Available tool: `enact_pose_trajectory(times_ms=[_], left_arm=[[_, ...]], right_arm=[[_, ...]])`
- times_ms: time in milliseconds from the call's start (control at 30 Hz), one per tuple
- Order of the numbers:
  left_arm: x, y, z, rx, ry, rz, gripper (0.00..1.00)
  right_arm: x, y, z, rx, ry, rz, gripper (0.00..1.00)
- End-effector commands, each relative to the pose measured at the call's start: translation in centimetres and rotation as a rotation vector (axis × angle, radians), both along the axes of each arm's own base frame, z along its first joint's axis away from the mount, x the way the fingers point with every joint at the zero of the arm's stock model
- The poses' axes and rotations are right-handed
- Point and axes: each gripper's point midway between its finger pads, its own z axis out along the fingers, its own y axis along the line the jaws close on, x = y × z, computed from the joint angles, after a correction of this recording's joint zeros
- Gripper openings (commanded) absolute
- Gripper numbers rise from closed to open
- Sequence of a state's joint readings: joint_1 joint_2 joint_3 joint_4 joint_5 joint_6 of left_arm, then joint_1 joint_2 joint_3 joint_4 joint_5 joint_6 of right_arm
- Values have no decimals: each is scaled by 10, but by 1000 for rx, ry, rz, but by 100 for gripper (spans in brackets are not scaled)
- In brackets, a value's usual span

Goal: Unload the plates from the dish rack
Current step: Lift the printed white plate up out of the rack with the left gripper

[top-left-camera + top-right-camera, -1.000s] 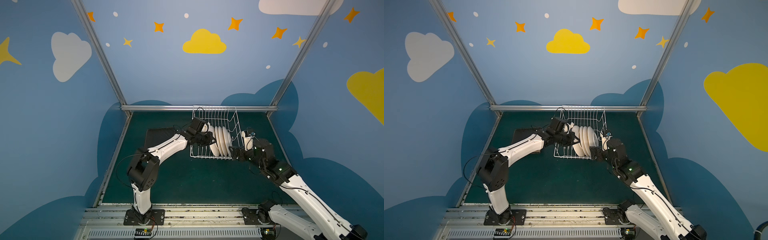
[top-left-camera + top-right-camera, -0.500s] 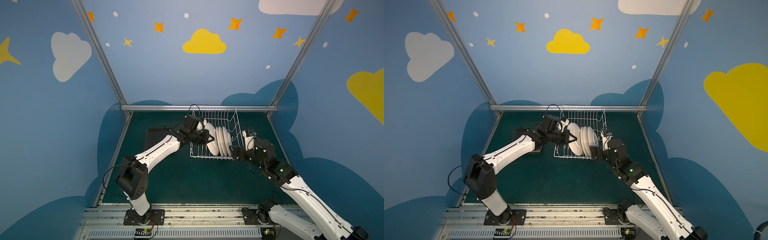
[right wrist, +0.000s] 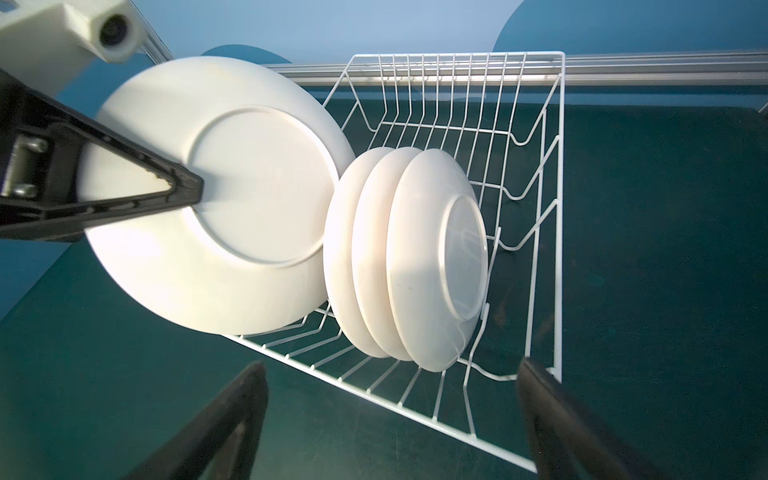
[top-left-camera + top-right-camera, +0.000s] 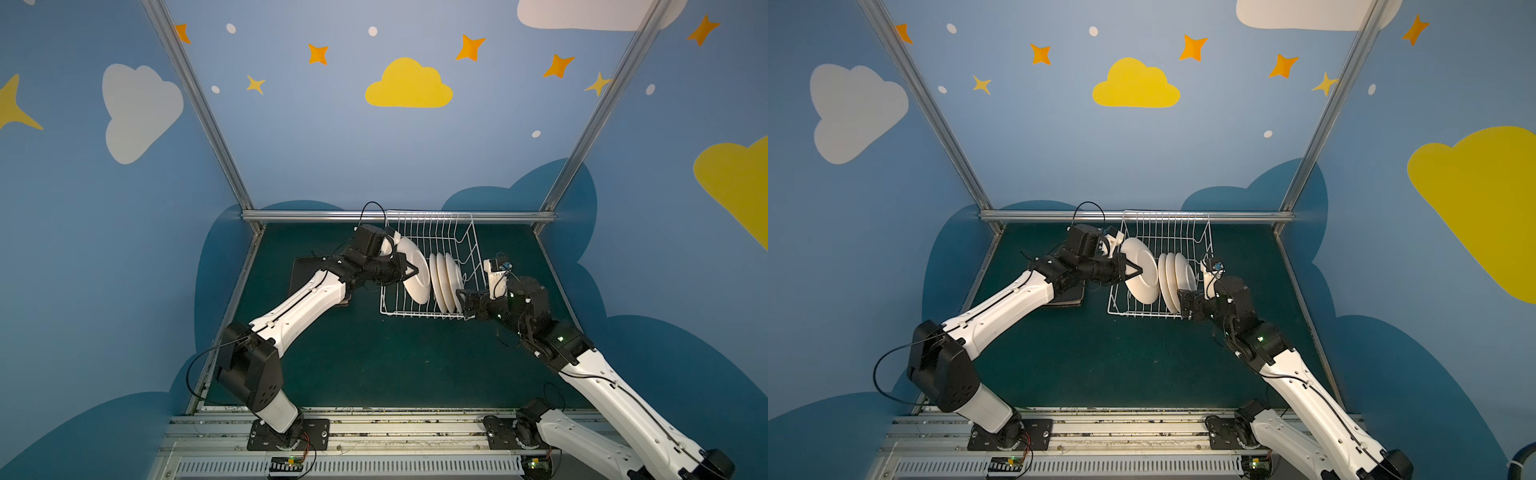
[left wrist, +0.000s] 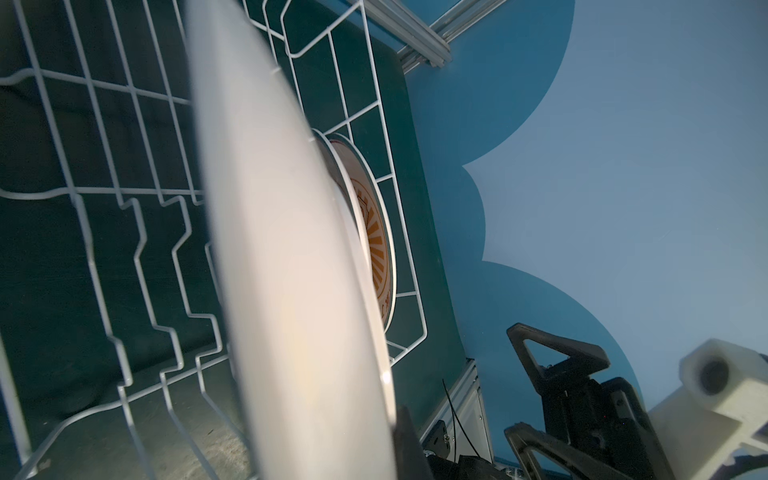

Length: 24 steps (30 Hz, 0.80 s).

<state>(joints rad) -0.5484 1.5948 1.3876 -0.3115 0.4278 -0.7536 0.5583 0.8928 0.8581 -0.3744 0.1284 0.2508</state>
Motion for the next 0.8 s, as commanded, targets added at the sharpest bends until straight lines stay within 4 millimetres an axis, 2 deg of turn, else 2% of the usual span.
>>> enact_pose_trajectory(times_ms=[0,133,367,667,767], left_arm=[[1,9,26,-22,-85,10,3],[2,16,34,-2,-124,19,3],[0,34,51,161,-321,-2,3],[7,66,74,346,-586,87,3],[5,70,77,414,-688,87,3]], right_arm=[[6,5,15,41,-34,6,93],[8,9,17,52,-35,14,93],[11,15,25,91,-26,21,93],[15,28,46,192,-28,52,93],[17,30,53,230,-15,52,93]])
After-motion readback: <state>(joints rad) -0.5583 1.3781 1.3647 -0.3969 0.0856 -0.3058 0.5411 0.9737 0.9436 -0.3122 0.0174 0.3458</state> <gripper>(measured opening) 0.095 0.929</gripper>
